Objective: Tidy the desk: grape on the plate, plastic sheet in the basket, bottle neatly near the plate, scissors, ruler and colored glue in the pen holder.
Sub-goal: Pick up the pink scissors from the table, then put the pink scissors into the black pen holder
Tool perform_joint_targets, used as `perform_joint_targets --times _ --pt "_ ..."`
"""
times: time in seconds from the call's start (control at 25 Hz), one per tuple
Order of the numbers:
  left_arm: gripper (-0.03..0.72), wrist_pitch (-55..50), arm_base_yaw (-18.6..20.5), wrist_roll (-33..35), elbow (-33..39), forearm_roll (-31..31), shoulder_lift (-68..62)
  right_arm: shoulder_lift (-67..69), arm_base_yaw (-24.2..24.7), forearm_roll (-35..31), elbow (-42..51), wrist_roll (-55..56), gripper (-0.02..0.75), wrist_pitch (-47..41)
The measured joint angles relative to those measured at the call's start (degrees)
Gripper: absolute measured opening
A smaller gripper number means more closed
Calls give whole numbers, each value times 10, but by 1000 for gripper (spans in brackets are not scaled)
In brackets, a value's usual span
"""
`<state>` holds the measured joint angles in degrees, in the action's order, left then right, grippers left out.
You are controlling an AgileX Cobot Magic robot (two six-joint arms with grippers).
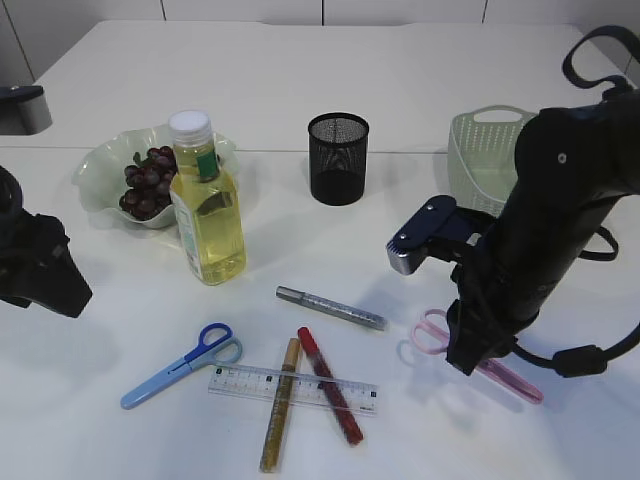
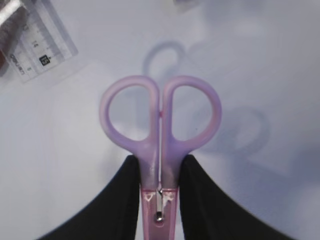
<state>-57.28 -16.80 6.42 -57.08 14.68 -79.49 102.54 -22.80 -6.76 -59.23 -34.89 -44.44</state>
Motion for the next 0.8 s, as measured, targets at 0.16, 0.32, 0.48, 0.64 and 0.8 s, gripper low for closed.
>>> perform_joint_targets --times 0.16,0.32,0.48,0.64,0.8 --pt "415 0 0 0 0 0 0 -14 23 -42 -16 -22 205 0" --pt "415 0 0 0 0 0 0 -18 62 -133 -40 -76 205 -6" --pt "415 1 0 0 0 0 0 -18 97 -241 -66 -151 205 -15" --pt "415 1 0 0 0 0 0 -18 125 -358 -98 -226 205 -15" --pt "415 1 0 0 0 0 0 -18 142 -484 -127 -318 205 -1"
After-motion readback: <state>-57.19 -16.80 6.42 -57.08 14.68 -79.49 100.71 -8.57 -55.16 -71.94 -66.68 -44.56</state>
